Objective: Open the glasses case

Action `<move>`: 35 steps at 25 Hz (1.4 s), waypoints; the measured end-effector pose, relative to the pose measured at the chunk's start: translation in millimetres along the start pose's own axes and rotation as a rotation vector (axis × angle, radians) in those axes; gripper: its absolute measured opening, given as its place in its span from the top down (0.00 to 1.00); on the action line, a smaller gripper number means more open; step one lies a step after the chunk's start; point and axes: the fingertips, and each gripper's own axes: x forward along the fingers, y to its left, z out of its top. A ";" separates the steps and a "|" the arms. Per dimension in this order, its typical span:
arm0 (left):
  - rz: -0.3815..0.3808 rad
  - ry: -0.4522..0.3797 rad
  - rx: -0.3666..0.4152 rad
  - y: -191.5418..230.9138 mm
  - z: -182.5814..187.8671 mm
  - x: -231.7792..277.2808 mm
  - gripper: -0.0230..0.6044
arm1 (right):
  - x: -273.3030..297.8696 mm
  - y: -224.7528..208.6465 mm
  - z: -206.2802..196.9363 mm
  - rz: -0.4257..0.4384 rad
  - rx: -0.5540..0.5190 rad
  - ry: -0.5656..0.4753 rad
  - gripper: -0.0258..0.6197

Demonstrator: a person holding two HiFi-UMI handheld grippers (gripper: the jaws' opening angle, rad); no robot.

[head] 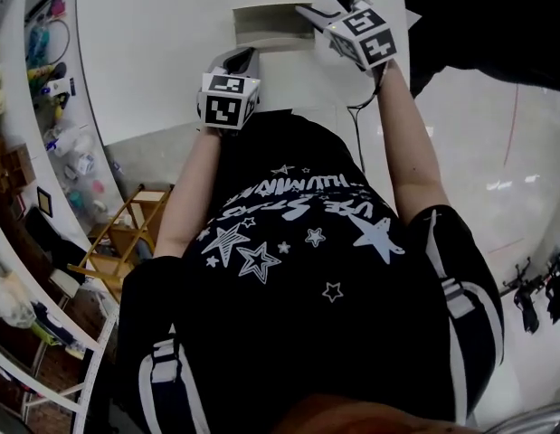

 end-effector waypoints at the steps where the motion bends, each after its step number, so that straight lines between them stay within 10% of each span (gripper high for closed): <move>1: 0.002 0.003 -0.002 -0.3 -0.9 -0.4 0.94 | 0.4 -0.4 -0.2 -0.003 0.013 -0.003 0.53; 18: -0.004 -0.026 -0.027 -4.6 -3.8 -36.5 0.94 | -43.2 32.4 -10.4 -0.022 0.165 -0.089 0.53; 35: -0.156 -0.230 -0.007 23.2 -19.7 -170.7 0.94 | -81.9 188.5 18.5 -0.151 0.260 -0.236 0.54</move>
